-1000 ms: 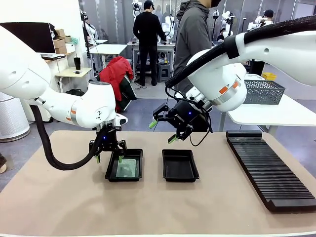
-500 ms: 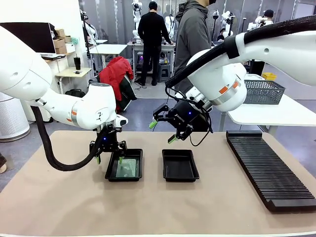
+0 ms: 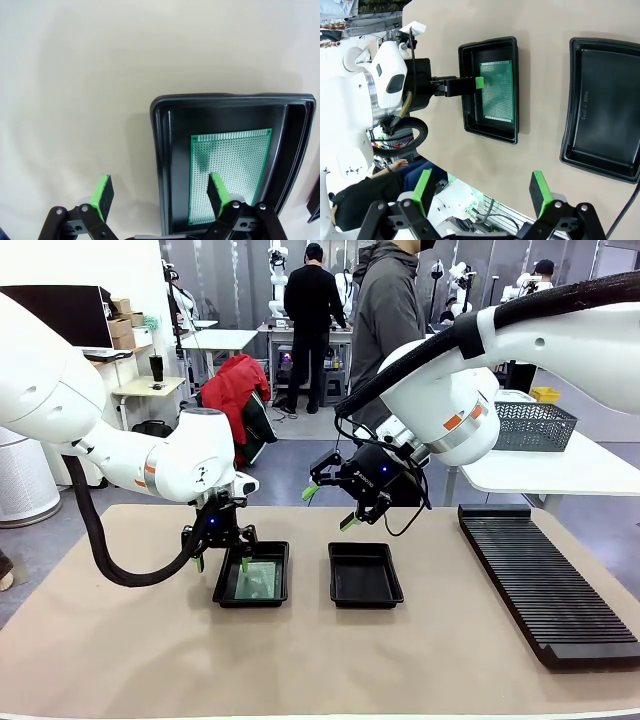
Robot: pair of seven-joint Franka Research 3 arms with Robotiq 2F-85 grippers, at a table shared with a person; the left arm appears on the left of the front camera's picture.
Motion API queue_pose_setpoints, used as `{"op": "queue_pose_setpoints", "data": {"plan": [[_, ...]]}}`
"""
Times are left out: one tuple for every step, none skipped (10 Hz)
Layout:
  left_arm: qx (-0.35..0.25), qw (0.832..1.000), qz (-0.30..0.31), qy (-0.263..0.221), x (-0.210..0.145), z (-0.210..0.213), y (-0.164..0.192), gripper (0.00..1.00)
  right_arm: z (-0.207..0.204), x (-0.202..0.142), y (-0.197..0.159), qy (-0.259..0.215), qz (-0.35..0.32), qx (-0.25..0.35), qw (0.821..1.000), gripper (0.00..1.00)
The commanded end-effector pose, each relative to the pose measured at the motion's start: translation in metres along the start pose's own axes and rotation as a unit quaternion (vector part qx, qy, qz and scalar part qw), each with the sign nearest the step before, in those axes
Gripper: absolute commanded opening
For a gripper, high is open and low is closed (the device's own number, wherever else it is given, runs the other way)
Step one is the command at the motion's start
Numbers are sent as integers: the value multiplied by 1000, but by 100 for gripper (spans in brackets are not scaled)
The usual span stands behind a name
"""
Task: Inspect and transfer BCBs to ESD trays.
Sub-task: Pick up the ESD tray and place it on the left side of the table.
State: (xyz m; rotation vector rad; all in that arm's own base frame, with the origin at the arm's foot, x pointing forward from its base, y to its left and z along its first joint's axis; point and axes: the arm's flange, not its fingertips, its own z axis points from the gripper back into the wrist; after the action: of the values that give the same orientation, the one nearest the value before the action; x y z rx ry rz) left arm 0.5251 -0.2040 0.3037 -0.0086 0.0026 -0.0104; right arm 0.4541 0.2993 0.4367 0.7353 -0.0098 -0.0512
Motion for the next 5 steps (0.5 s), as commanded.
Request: {"op": "queue_pose_setpoints", "data": {"plan": [[-17,1000,-5,-3,-1,-4,5,96,0,0,1,0,0,-3,1000,100],[-20,1000,-4,-6,-1,-4,6,94,0,0,1,0,0,-3,1000,100],[-19,1000,-2,-8,-1,-4,7,89,0,0,1,0,0,-3,1000,100],[-21,1000,-2,-8,0,-6,8,87,0,0,1,0,0,-3,1000,100],[-23,1000,1,-11,1,-6,9,81,0,0,1,0,0,-3,1000,100]]}}
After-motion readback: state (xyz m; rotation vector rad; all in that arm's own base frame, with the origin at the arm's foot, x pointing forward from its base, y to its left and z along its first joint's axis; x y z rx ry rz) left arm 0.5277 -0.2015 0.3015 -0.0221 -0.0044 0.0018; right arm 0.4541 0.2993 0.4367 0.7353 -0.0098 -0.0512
